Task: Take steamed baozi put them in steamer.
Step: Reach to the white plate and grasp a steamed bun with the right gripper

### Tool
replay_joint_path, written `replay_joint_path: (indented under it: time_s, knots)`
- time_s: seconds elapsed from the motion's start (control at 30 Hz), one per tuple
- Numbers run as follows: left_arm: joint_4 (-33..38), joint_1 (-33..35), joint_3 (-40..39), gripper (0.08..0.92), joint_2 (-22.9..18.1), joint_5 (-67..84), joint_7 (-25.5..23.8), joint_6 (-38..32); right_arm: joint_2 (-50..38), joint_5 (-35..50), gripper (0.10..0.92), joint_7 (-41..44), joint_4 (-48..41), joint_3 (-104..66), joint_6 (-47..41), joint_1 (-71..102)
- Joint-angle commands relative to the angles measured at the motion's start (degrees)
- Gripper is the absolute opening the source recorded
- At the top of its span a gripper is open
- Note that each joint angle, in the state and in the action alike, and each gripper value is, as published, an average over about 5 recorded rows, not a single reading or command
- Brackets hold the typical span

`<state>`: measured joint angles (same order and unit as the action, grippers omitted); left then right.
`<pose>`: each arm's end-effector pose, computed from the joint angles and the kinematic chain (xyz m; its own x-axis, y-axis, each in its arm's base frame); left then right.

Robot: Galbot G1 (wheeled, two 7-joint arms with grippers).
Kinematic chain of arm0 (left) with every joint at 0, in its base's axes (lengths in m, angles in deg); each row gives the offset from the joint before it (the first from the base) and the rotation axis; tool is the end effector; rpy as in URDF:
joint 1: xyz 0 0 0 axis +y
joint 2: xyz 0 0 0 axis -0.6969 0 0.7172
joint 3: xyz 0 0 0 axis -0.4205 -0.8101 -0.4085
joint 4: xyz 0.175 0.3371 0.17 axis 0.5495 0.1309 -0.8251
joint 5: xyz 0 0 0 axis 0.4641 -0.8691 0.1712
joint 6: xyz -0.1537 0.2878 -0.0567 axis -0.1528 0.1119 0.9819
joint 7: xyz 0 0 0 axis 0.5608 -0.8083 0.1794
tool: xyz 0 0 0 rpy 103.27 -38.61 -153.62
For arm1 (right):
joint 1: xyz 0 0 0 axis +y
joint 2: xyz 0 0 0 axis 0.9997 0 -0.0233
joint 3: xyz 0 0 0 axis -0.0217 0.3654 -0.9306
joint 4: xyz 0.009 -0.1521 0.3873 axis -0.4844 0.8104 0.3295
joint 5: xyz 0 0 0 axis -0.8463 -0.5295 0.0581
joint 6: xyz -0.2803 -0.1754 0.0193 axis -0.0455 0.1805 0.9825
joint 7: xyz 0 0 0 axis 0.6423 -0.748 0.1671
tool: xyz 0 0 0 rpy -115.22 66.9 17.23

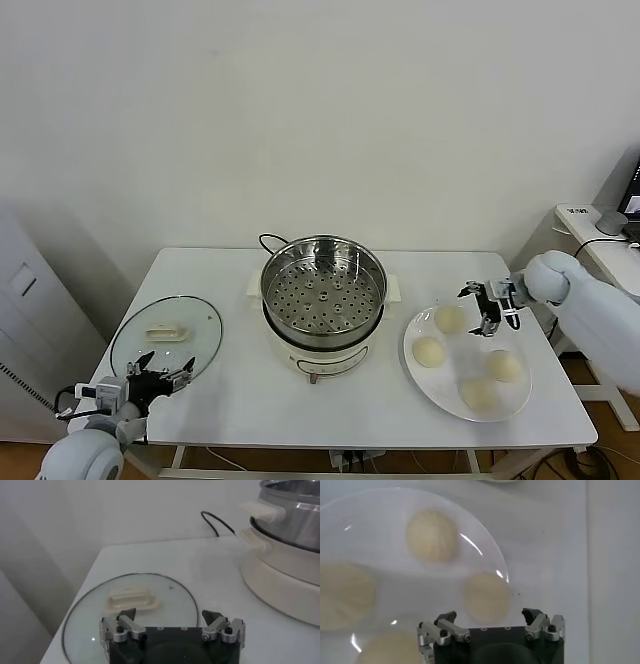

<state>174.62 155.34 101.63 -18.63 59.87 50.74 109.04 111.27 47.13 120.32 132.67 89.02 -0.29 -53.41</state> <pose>0.1995 0.1681 -0.3429 -0.8662 0.0512 0.4971 0.1066 0.9908 0.0838 0.5445 -0.2819 -0.2480 -0.3397 -0.2106 0.9166 -0.9247 -0.1036 -0.3665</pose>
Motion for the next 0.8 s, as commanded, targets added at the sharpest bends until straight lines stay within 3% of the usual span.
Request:
replay_joint_path:
  time_s: [0.03,0.3,0.8]
  knots:
    - [0.06,-0.11,-0.15,0.823,-0.02,-0.04,-0.02,0.08,5.40,-2.32,0.823,1.21,-6.50,3.08,1.32,-2.70]
    - [0.41,-0.20,-0.21,0.823,-0.03,-0.01,-0.02,0.19,7.57,-4.49,0.790,0.90,-9.04,1.59,1.38,-2.56]
    - [1.33,0.33,0.00,0.823,-0.22,0.17,0.01,0.23,6.07,-4.48,0.503,2.32,-5.73,0.54,1.41,-1.73]
